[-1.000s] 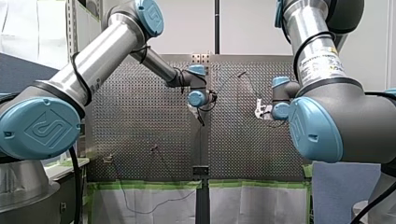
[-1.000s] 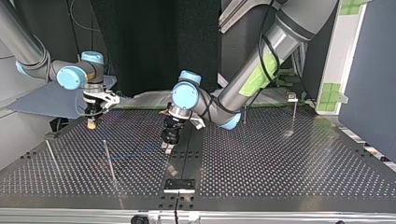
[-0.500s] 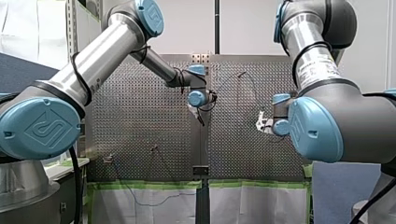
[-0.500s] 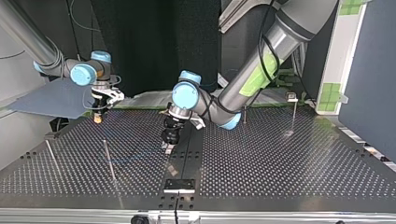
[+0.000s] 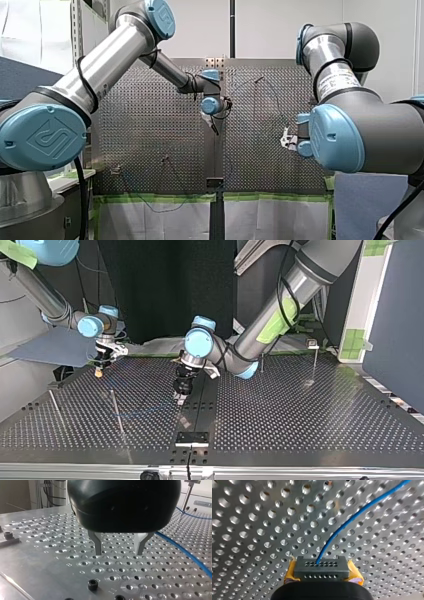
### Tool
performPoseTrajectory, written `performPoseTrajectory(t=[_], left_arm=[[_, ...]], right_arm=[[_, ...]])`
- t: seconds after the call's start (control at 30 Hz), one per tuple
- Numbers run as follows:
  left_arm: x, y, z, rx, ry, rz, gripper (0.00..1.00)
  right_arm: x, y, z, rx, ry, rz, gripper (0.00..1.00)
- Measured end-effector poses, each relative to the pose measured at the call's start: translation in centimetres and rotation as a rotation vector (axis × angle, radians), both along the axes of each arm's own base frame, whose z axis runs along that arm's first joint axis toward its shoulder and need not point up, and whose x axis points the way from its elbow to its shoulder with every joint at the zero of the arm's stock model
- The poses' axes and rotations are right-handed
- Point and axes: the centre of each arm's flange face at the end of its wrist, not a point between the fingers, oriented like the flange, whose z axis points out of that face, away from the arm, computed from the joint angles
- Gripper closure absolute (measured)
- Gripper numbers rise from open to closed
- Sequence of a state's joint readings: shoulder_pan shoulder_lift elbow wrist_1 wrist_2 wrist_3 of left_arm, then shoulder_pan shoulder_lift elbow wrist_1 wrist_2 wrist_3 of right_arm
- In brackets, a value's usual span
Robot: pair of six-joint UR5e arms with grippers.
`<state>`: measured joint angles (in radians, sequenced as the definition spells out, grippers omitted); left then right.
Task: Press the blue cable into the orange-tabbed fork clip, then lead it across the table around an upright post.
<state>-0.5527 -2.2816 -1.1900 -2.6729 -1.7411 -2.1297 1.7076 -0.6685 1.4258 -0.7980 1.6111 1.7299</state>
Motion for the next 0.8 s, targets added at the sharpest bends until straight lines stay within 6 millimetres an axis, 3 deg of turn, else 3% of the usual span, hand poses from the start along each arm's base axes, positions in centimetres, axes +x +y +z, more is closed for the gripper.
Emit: performPoseTrajectory(t=[0.3,0.8], left_arm=[[-0.5,-0.3,-0.2,0.01,0.014,-0.007,0.38],[-1.0,-0.6,-0.5,0.027,0.037,-0.021,0.35]], right_arm=[[-0.9,-2.0,-3.8,0.005,0.006,-0.015,1.0],[-1.5,1.0,-15.3,0.167,0.031,-0.018,1.0]])
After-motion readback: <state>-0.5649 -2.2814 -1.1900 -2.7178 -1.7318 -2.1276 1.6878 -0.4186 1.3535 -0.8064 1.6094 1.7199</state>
